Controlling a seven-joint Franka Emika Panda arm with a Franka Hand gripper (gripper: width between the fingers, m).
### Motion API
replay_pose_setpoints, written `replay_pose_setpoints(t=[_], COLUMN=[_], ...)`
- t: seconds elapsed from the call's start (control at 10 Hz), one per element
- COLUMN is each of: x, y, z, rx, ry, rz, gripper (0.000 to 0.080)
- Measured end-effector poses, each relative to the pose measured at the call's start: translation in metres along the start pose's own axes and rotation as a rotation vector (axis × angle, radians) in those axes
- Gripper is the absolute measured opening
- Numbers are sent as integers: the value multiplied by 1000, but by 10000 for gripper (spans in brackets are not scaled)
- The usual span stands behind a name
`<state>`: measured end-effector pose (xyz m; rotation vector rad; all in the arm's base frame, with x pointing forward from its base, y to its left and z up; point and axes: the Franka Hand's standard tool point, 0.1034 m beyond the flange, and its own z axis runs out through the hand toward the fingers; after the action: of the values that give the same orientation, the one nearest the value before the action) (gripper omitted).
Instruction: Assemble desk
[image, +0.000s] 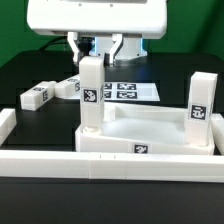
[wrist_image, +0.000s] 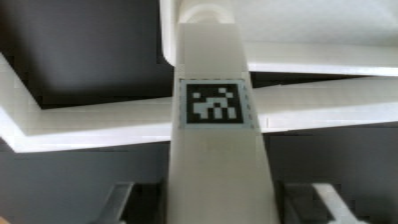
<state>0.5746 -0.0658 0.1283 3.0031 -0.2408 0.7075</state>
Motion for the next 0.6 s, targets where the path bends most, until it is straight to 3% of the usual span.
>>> replay_pose_setpoints(t=[0.6], x=[4], y=[0], z=[3], rx=[-14], ry=[47], rz=[-9], gripper=[299])
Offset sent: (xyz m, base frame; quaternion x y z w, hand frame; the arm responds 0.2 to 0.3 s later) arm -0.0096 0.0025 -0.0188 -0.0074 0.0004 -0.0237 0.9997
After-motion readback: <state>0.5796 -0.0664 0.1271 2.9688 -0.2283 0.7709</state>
